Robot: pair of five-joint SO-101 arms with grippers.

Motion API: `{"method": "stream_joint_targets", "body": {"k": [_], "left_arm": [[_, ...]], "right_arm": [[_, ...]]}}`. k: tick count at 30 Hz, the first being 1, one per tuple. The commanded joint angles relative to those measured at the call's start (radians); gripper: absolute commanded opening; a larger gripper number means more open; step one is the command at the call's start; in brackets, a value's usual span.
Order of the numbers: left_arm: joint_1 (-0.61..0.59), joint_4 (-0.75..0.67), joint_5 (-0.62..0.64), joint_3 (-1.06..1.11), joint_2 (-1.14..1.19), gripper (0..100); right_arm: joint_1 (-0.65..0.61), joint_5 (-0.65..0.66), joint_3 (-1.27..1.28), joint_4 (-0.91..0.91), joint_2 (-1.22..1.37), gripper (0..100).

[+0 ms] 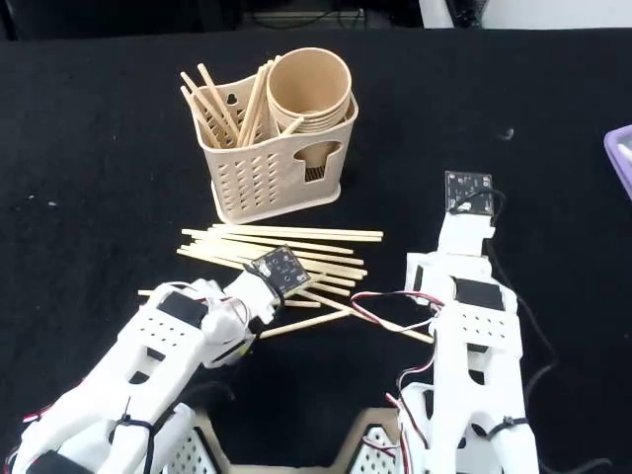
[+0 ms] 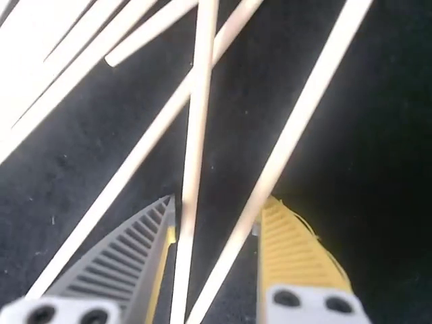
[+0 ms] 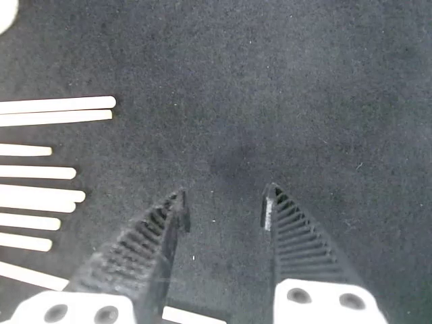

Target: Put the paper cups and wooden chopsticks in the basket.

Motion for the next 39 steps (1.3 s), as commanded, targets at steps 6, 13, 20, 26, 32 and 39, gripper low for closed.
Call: {"method": "stream_joint_targets", "body": {"k": [6, 13, 20, 26, 32, 39], "left_arm": [[0.027, 0.028, 0.015, -0.099, -0.015, 19], [0.019, -0.052, 0.015, -0.035, -0.005, 19], [0.018, -0.04, 0.015, -0.081, -0.006, 19], [-0.062, -0.098, 0.009, -0.079, 0.021, 19], [-0.087, -0.12, 0.009, -0.09, 0.176, 19], [-0.022, -0.089, 0.015, -0.148, 0.25, 19]], "right_arm": [[-0.014, 0.005, -0.004, -0.02, -0.024, 18.3], [-0.014, 0.005, -0.004, -0.02, -0.024, 18.3], [-0.014, 0.005, -0.004, -0.02, -0.024, 18.3], [-0.012, 0.005, -0.004, -0.02, -0.024, 18.3], [-0.012, 0.005, -0.004, -0.02, -0.024, 18.3], [-0.012, 0.005, -0.004, -0.02, -0.024, 18.3]]}}
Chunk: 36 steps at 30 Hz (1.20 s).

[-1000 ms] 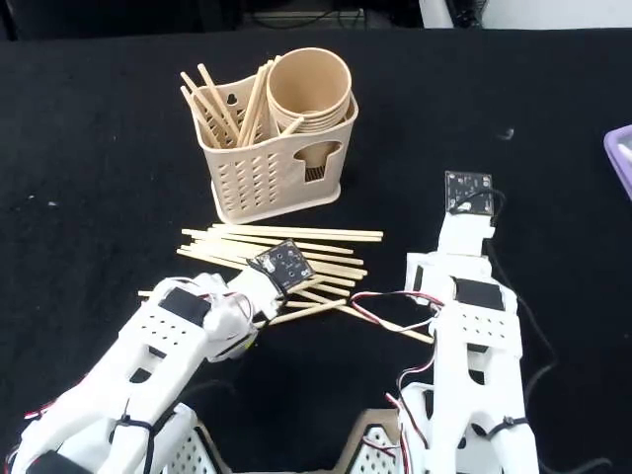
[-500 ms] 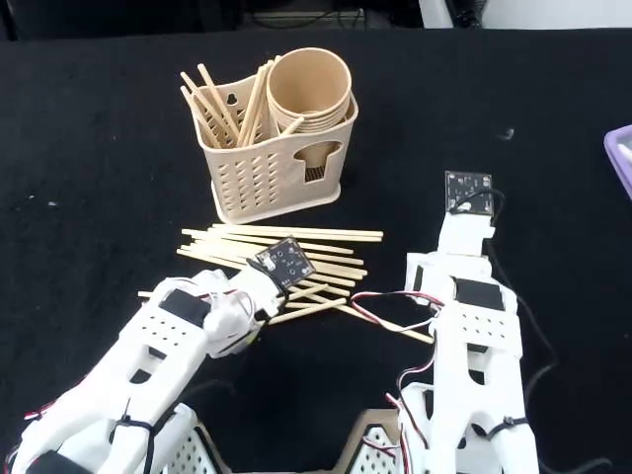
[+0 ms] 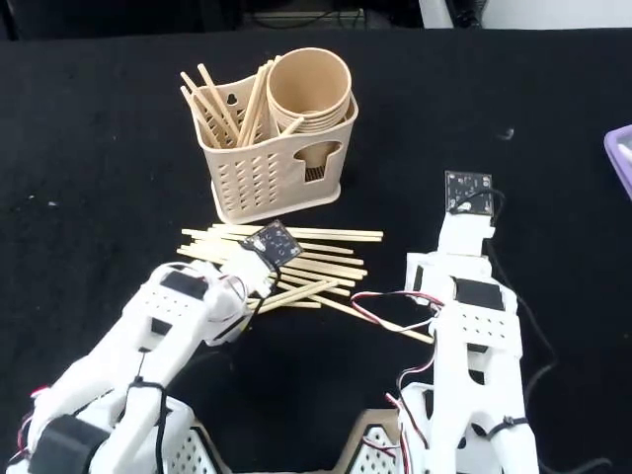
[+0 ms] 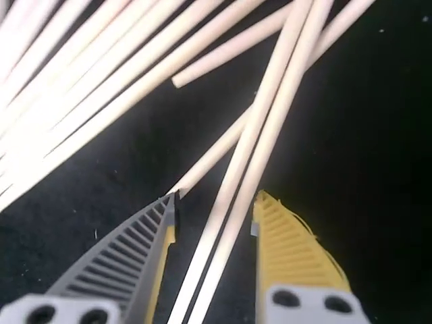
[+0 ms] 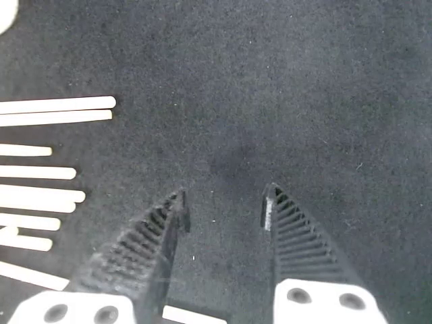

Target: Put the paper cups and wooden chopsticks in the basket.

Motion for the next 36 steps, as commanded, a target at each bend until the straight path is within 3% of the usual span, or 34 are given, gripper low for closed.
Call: {"method": "stream_joint_targets", "body": {"k": [1, 6, 15, 25, 30, 36], "left_arm": [[0.056, 0.049, 0.006, -0.058, 0.029, 19], [0.094, 0.178, 0.006, -0.134, 0.029, 19], [0.085, 0.126, 0.0, -0.091, 0.041, 19], [0.094, 0.123, 0.006, -0.084, 0.029, 4], [0.096, 0.126, 0.006, -0.074, 0.029, 3], [0.096, 0.319, 0.0, -0.148, -0.014, 3]], "right_arm": [[-0.012, 0.005, -0.004, -0.02, -0.024, 18.3], [-0.014, 0.005, -0.004, -0.02, -0.024, 18.3], [-0.014, 0.005, -0.004, -0.02, -0.024, 18.3], [-0.014, 0.005, -0.004, -0.02, -0.024, 18.3], [-0.014, 0.005, -0.004, -0.02, -0.024, 18.3], [-0.014, 0.005, -0.004, -0.02, -0.024, 18.3]]}}
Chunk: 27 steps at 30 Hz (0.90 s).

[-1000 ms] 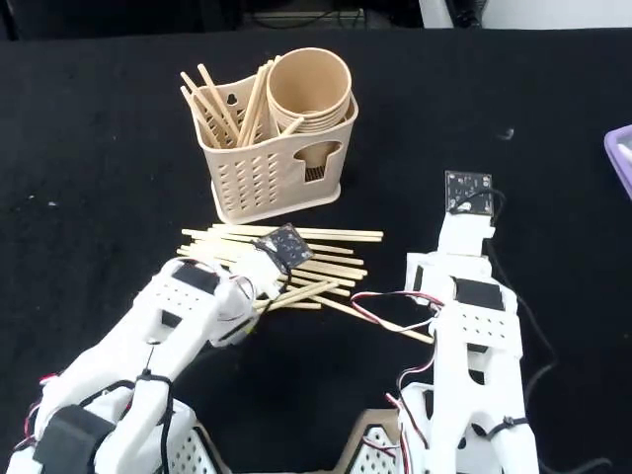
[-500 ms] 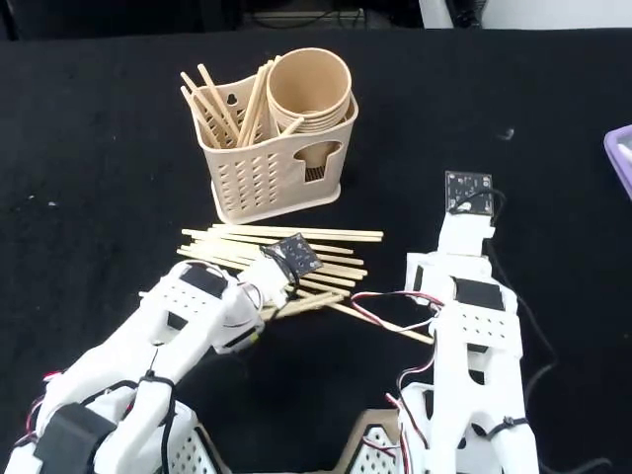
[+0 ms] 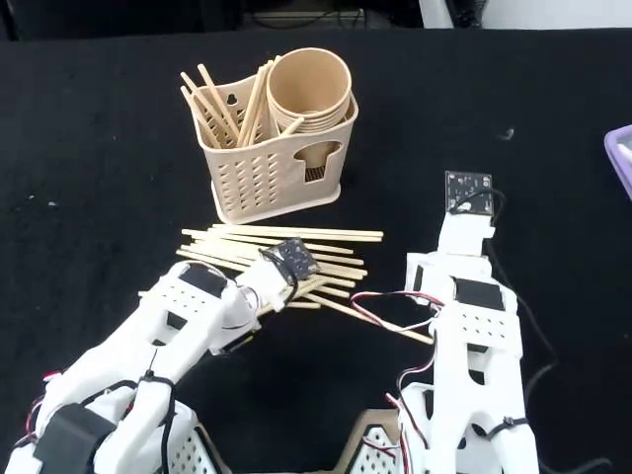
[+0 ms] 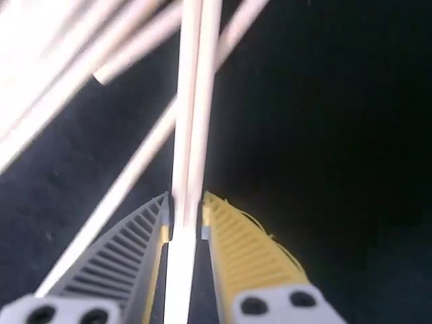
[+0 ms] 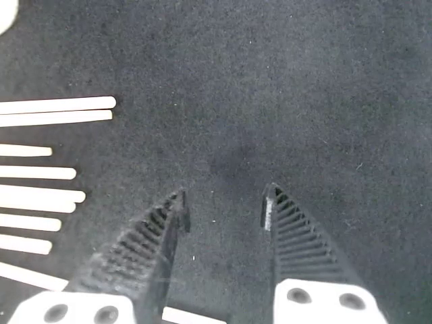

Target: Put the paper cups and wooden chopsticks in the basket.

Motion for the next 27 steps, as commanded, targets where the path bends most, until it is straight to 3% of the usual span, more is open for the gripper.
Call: {"method": "stream_joint_targets", "body": {"k": [1, 8, 13, 17, 22, 27], "left_arm": [[0.008, 0.16, -0.003, -0.085, -0.083, 3], [-0.002, 0.376, -0.054, -0.168, -0.388, 3], [0.001, 0.511, 0.071, -0.292, -0.608, 3], [0.004, 0.529, 0.129, -0.456, -0.744, 3], [-0.004, 0.356, 0.201, -0.628, -0.783, 3], [-0.002, 0.003, 0.259, -0.656, -0.758, 3]], "right_arm": [[-0.014, 0.005, -0.004, -0.02, -0.024, 18.3], [-0.014, 0.005, -0.004, -0.02, -0.024, 18.3], [-0.012, 0.005, -0.002, -0.031, -0.024, 18.3], [-0.002, 0.003, 0.013, -0.063, -0.022, 18.2], [0.009, 0.002, 0.013, -0.063, -0.022, 18.1], [0.009, -0.002, 0.013, -0.063, -0.022, 18.0]]}}
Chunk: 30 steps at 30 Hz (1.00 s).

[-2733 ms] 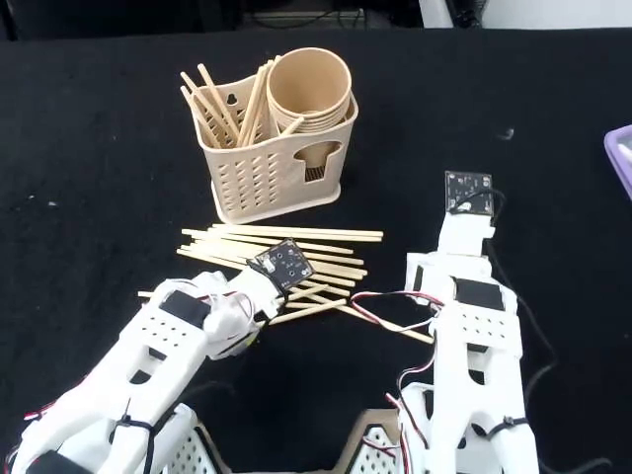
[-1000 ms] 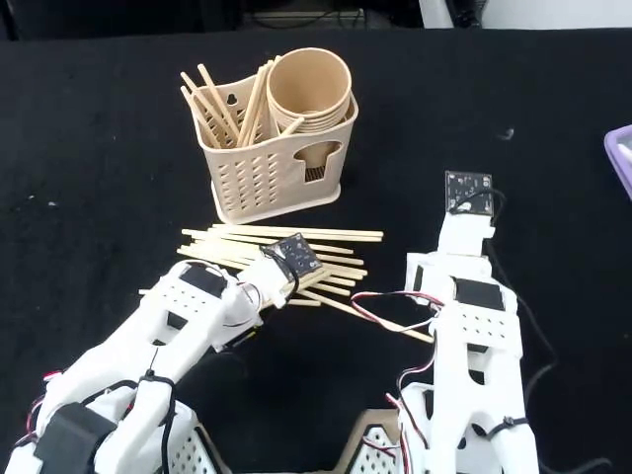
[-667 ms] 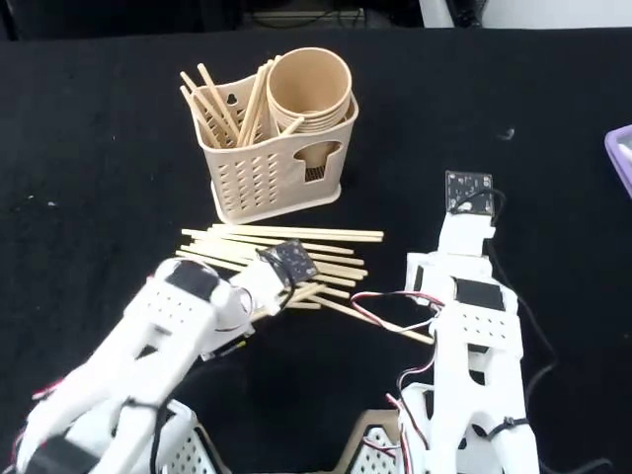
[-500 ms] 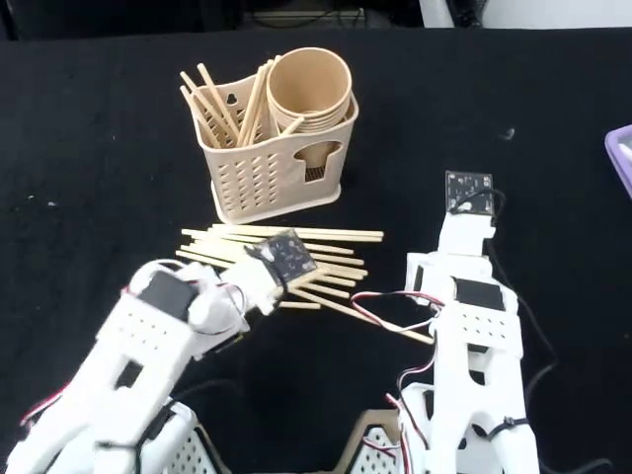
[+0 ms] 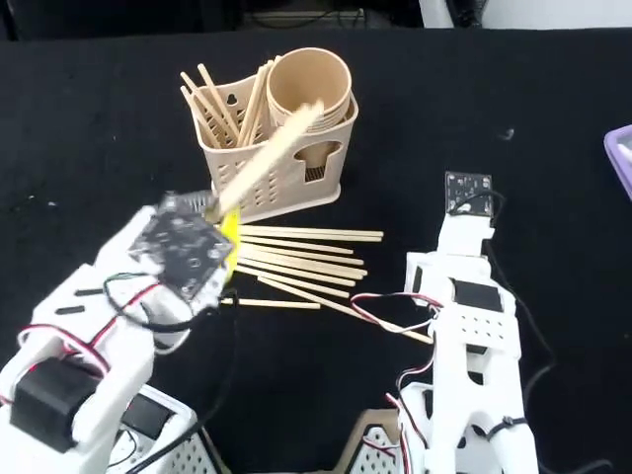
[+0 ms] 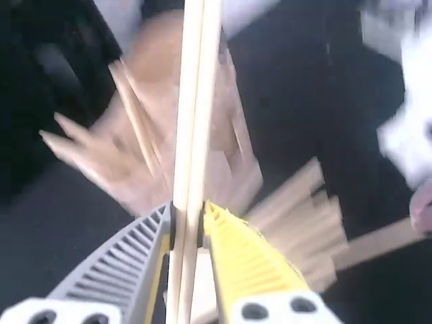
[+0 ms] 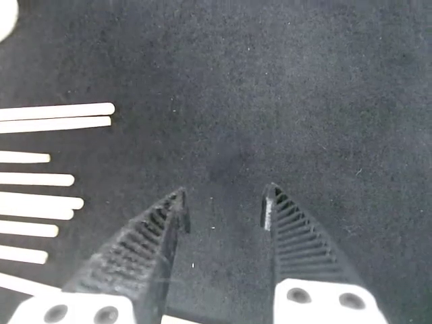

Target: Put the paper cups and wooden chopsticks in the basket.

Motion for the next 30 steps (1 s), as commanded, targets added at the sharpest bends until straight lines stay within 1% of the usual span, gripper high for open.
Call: {"method": "stream_joint_targets", "body": {"k": [1, 4, 7, 11, 13, 14, 16, 19, 21, 25, 27, 30], "left_arm": [[0.001, -0.351, 0.08, -0.061, 0.029, 3], [-0.001, -0.566, 0.16, -0.016, 0.081, 3], [-0.01, -0.773, 0.212, 0.056, 0.153, 3], [-0.091, -1.069, 0.302, 0.148, 0.29, 3], [-0.143, -1.185, 0.37, 0.17, 0.371, 3], [-0.17, -1.22, 0.407, 0.173, 0.411, 3], [-0.213, -1.263, 0.491, 0.171, 0.493, 3], [-0.263, -1.289, 0.6, 0.171, 0.595, 3], [-0.283, -1.292, 0.635, 0.171, 0.654, 3], [-0.288, -1.287, 0.644, 0.173, 0.736, 3], [-0.285, -1.284, 0.644, 0.173, 0.743, 7], [-0.285, -1.258, 0.646, 0.17, 0.724, 19]], "right_arm": [[0.009, -0.002, -0.008, -0.02, -0.022, 18.0], [0.006, 0.002, -0.008, -0.02, -0.022, 18.0], [0.006, 0.002, -0.007, -0.018, -0.022, 18.0], [0.005, 0.0, -0.005, -0.011, -0.022, 18.0], [0.005, 0.0, 0.005, -0.012, -0.028, 18.0], [0.005, 0.002, 0.01, -0.014, -0.028, 18.0], [0.003, 0.002, 0.013, -0.014, -0.03, 18.0], [0.006, 0.002, 0.016, -0.015, -0.03, 18.0], [0.008, 0.002, 0.018, -0.015, -0.03, 18.0], [0.006, 0.002, 0.018, -0.017, -0.03, 18.0], [0.006, 0.002, 0.018, -0.018, -0.03, 18.0], [0.008, 0.002, 0.015, -0.018, -0.03, 18.0]]}}
